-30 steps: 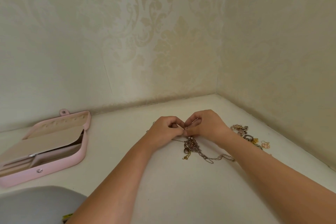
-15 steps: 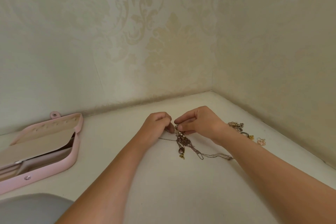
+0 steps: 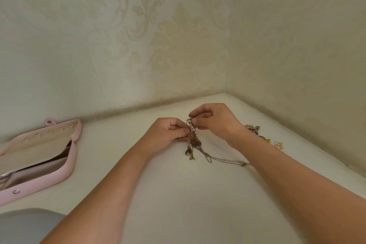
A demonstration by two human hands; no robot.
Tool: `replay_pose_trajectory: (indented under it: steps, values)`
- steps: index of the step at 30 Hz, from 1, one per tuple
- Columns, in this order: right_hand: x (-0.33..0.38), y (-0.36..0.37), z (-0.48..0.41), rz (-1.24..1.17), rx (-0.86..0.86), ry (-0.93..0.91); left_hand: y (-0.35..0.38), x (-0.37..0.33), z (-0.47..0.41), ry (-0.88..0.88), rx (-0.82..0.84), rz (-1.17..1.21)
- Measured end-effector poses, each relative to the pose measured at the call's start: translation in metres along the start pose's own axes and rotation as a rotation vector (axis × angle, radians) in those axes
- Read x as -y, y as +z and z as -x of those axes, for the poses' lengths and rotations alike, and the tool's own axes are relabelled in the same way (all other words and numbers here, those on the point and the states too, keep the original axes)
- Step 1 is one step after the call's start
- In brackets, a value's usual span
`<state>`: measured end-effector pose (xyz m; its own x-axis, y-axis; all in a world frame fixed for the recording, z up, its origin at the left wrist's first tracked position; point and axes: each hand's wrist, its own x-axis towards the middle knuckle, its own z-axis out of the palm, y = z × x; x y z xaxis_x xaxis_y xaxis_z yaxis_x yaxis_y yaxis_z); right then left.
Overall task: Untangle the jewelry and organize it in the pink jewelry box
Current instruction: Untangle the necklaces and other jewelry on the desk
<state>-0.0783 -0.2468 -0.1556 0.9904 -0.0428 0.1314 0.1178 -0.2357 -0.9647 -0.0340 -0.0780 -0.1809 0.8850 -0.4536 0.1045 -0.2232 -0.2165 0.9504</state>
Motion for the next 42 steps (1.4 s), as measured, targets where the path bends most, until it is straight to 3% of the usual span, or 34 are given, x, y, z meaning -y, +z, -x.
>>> replay_pose_trajectory:
  steps: [7, 12, 20, 25, 36, 42]
  values:
    - [-0.001, -0.008, 0.003, 0.163, 0.012, -0.006, -0.002, -0.005, 0.006, 0.015, -0.101, 0.002]
    - [0.0, -0.002, 0.004, 0.214, -0.01, -0.058, 0.001, -0.007, 0.005, -0.021, -0.124, 0.147]
    - [0.001, -0.002, 0.004, 0.114, -0.018, -0.092, 0.001, -0.01, 0.009, 0.023, -0.135, -0.03]
    - [0.001, 0.002, 0.005, 0.067, 0.027, -0.083, 0.004, -0.016, 0.013, 0.052, -0.143, -0.019]
    - [0.002, 0.0, 0.005, 0.166, -0.083, -0.104, 0.001, -0.013, 0.009, 0.05, -0.211, 0.054]
    - [0.003, 0.0, 0.005, 0.063, -0.01, -0.066, -0.001, -0.012, 0.008, -0.007, -0.163, 0.087]
